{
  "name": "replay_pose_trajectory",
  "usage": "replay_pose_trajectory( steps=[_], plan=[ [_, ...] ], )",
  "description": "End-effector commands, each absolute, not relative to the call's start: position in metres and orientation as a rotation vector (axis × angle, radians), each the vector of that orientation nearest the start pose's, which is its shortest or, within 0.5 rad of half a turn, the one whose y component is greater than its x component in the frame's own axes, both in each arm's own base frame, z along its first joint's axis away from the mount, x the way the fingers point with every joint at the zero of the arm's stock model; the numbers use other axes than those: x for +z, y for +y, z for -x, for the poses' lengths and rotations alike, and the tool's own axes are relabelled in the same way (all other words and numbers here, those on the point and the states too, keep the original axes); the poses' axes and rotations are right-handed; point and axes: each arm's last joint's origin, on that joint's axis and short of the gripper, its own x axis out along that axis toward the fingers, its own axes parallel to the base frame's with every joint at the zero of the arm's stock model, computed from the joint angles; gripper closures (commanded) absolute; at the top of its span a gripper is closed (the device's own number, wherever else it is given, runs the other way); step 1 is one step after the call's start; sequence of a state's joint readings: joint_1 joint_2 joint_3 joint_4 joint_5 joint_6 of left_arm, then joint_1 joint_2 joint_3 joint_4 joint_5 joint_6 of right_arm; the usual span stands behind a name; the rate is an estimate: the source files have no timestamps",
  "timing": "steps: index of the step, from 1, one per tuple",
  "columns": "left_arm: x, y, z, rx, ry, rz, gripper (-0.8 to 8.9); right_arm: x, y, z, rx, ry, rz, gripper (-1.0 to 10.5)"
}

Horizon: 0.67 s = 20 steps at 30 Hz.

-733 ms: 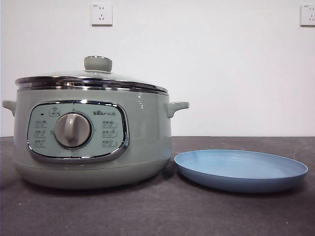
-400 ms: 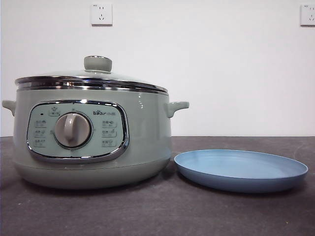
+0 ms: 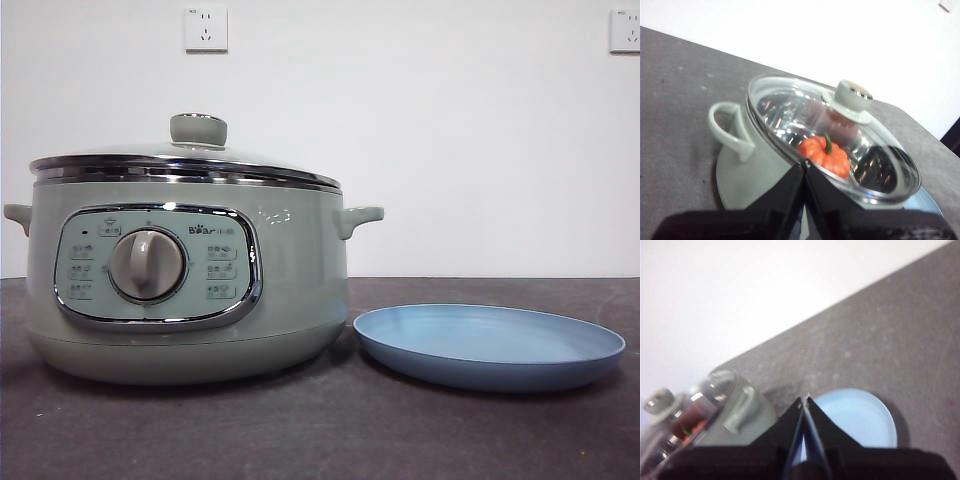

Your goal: Take the pumpkin out from the steamer,put the pumpkin in the blue plate,close the lid

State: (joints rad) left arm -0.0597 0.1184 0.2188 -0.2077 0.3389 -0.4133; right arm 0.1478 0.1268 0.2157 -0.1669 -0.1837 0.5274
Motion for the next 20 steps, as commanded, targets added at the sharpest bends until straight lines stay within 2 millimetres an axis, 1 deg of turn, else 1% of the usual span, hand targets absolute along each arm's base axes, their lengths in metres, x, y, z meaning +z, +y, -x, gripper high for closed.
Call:
replay_pose_trajectory(
  steps=[1, 6, 10, 12, 16, 20],
  plan=[
    [0.225, -0.015, -0.093, -0.362, 0.181, 0.414, 8.21, 0.232, 0.019, -0.092, 0.311, 0.131, -0.495, 9.6],
    [0.256, -0.015, -0.102, -0.37, 0.171, 0.335, 8.21, 0.269, 0.019, -0.096, 0.319, 0.098, -0.416, 9.5],
    [0.282, -0.017, -0.11, -0.404, 0.165, 0.255, 8.21, 0.296, 0.021, -0.104, 0.318, 0.114, -0.356, 9.5],
    [0.294, -0.018, -0.115, -0.437, 0.169, 0.222, 8.21, 0.308, 0.021, -0.108, 0.318, 0.136, -0.313, 9.5],
    [0.314, -0.02, -0.124, -0.498, 0.209, 0.203, 8.18, 0.331, 0.025, -0.118, 0.397, 0.203, -0.203, 9.5],
    [0.327, -0.023, -0.134, -0.595, 0.292, 0.195, 8.18, 0.346, 0.029, -0.127, 0.479, 0.303, -0.126, 9.5]
  ],
)
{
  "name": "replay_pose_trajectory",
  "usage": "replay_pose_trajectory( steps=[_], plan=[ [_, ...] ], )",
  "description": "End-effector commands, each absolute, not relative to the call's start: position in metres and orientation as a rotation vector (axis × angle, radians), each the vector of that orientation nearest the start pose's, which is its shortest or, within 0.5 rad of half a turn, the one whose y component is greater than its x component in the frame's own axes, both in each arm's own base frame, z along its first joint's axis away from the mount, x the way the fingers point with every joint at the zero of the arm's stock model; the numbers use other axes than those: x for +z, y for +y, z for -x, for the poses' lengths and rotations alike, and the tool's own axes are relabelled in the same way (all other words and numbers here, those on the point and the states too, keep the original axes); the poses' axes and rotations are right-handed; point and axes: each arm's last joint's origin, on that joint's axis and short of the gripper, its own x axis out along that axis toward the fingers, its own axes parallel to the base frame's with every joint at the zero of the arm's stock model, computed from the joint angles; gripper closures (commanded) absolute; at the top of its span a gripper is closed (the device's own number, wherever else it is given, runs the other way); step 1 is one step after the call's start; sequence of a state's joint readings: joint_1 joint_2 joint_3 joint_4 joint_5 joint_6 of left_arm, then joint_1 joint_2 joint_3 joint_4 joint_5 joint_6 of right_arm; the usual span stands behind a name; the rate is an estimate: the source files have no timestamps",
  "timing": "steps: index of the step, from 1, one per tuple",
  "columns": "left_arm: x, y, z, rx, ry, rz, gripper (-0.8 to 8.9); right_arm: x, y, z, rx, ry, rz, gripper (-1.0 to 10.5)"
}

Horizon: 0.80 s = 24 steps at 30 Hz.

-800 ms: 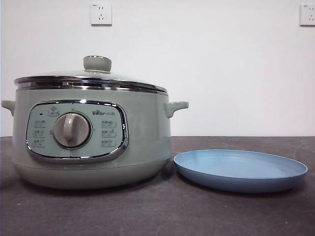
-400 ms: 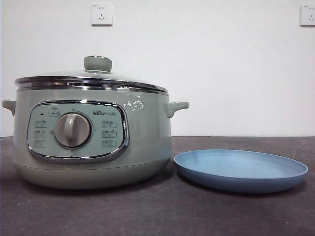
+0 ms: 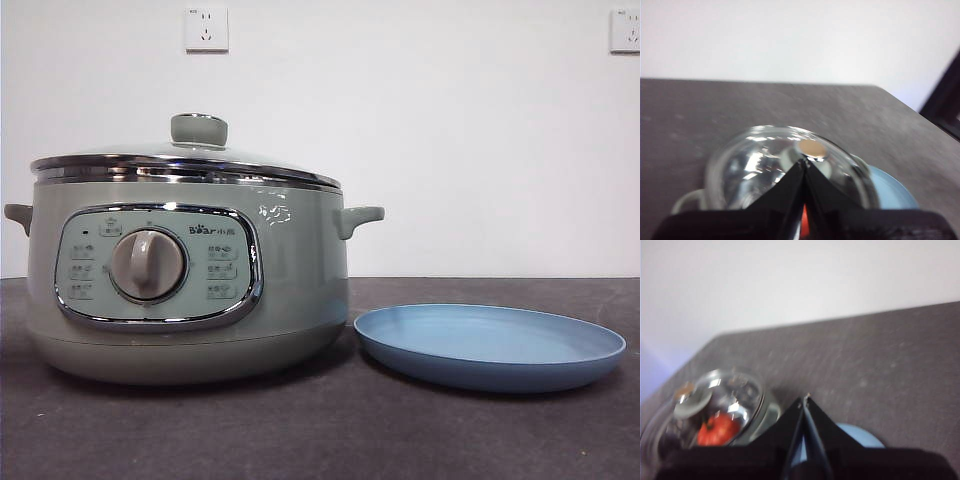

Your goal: Take the pumpkin out from the steamer,put the pumpkin in the blue plate,close the lid

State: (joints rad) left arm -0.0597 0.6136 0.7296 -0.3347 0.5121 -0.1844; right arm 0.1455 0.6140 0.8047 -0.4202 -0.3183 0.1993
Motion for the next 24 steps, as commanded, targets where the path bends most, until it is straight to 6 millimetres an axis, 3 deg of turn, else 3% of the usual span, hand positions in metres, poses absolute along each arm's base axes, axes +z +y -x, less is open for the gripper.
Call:
replay_pose_trajectory(
  steps=[1, 3, 5, 6, 8, 10, 17, 24],
  plan=[
    [0.329, -0.024, -0.136, -0.615, 0.315, 0.193, 8.18, 0.349, 0.03, -0.13, 0.499, 0.331, -0.117, 9.4],
    [0.332, -0.025, -0.141, -0.624, 0.349, 0.197, 8.16, 0.353, 0.031, -0.137, 0.525, 0.375, -0.114, 9.3],
    [0.334, -0.025, -0.144, -0.629, 0.363, 0.185, 7.95, 0.355, 0.033, -0.143, 0.54, 0.402, -0.116, 8.2],
    [0.334, -0.026, -0.145, -0.629, 0.367, 0.185, 7.48, 0.355, 0.033, -0.146, 0.544, 0.407, -0.116, 7.4],
    [0.334, -0.026, -0.146, -0.625, 0.366, 0.184, 5.45, 0.353, 0.034, -0.152, 0.54, 0.418, -0.118, 5.8],
    [0.334, -0.026, -0.147, -0.62, 0.36, 0.185, 4.0, 0.351, 0.035, -0.156, 0.537, 0.438, -0.124, 5.0],
    [0.337, -0.028, -0.153, -0.62, 0.337, 0.18, 4.05, 0.345, 0.036, -0.165, 0.531, 0.48, -0.143, 5.0],
    [0.346, -0.047, -0.182, -0.608, 0.376, 0.11, 4.05, 0.345, 0.036, -0.166, 0.53, 0.488, -0.147, 5.1]
  ],
)
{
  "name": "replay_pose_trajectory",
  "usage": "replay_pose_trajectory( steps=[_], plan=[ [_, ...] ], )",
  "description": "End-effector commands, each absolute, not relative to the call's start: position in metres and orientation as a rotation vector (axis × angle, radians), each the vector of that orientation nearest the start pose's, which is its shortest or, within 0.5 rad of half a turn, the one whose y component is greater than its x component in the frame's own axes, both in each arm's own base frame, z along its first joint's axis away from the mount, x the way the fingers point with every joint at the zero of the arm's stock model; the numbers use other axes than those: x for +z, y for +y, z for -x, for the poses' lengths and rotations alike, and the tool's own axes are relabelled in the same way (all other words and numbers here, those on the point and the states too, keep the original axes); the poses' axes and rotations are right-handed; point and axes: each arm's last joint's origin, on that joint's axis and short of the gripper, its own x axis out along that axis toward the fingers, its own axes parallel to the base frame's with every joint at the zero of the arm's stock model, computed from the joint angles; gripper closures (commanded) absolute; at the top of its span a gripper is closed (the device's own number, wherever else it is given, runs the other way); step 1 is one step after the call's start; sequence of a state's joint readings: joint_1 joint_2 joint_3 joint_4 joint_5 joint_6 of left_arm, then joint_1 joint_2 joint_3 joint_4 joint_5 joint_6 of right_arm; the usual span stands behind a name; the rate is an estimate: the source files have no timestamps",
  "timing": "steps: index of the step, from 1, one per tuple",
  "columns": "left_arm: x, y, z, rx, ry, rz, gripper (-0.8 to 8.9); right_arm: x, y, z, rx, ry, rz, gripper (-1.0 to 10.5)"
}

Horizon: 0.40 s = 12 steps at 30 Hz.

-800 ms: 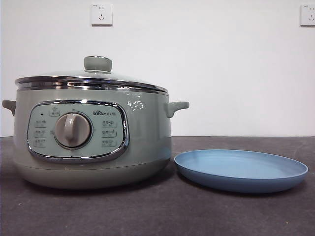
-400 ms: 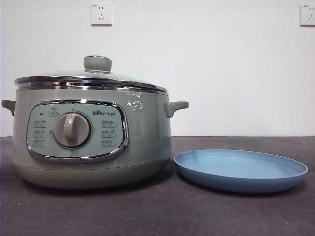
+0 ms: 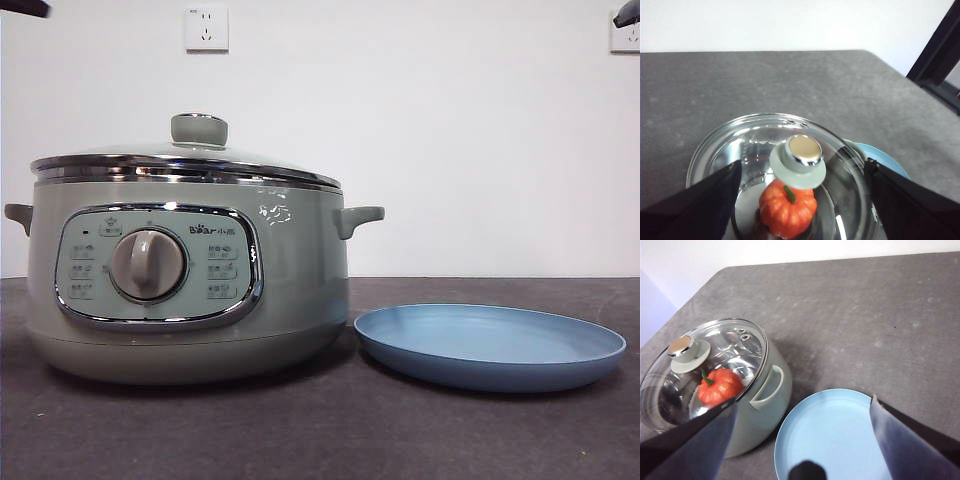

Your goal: Take the pumpkin out from the steamer,put the pumpkin in the blue plate,close the lid

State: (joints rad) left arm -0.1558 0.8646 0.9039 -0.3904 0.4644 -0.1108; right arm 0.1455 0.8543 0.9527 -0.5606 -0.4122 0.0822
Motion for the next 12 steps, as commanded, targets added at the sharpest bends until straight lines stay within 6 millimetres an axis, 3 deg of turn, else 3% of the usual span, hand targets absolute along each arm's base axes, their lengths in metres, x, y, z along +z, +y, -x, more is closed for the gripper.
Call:
replay_pose_trajectory(
  steps=[1, 7, 12],
  plan=[
    [0.348, -0.051, -0.187, -0.611, 0.378, 0.087, 4.05, 0.345, 0.036, -0.166, 0.53, 0.49, -0.148, 5.1],
    [0.353, -0.084, -0.219, -0.648, 0.43, -0.012, 4.05, 0.344, 0.036, -0.165, 0.529, 0.497, -0.148, 5.1],
    [0.34, -0.11, -0.244, -0.673, 0.5, -0.066, 4.05, 0.342, 0.036, -0.164, 0.527, 0.514, -0.151, 5.1]
  ],
)
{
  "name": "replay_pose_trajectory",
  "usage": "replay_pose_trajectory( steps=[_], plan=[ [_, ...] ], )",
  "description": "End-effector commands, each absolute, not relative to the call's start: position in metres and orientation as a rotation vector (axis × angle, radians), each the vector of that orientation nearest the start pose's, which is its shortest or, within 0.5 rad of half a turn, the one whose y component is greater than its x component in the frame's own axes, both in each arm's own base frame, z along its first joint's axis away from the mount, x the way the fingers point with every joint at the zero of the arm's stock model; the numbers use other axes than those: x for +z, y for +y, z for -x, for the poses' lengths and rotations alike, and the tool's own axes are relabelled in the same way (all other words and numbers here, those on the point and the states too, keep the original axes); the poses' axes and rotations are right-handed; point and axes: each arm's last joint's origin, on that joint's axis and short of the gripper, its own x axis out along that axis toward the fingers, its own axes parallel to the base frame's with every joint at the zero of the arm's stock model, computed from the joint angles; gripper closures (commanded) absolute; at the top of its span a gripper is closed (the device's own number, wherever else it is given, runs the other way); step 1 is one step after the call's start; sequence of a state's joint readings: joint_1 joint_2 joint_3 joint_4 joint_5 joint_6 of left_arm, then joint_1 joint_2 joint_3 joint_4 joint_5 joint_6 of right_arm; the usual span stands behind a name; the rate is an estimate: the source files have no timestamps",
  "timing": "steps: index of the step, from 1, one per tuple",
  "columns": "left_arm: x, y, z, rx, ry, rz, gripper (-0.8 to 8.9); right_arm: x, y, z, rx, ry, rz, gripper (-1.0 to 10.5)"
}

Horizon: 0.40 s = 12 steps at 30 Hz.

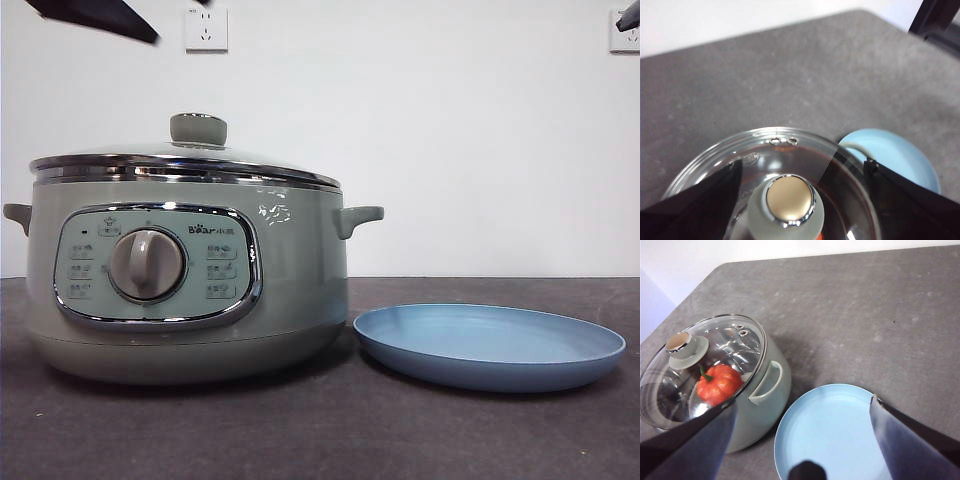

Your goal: Take the pumpkin out from the steamer,put the pumpkin in the blue plate,close the lid

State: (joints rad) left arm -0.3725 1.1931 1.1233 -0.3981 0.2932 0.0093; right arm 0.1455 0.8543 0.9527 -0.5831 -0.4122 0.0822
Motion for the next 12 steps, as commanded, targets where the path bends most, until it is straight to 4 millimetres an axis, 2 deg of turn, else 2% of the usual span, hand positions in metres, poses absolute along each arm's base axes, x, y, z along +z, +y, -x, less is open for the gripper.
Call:
replay_pose_trajectory(
  steps=[1, 7, 12],
  plan=[
    [0.338, -0.112, -0.245, -0.676, 0.508, -0.068, 4.05, 0.342, 0.036, -0.164, 0.527, 0.517, -0.151, 5.1],
    [0.312, -0.13, -0.259, -0.651, 0.604, -0.155, 4.06, 0.341, 0.036, -0.164, 0.524, 0.537, -0.154, 5.1],
    [0.302, -0.137, -0.262, -0.647, 0.653, -0.175, 4.06, 0.34, 0.036, -0.163, 0.524, 0.543, -0.154, 5.1]
  ],
)
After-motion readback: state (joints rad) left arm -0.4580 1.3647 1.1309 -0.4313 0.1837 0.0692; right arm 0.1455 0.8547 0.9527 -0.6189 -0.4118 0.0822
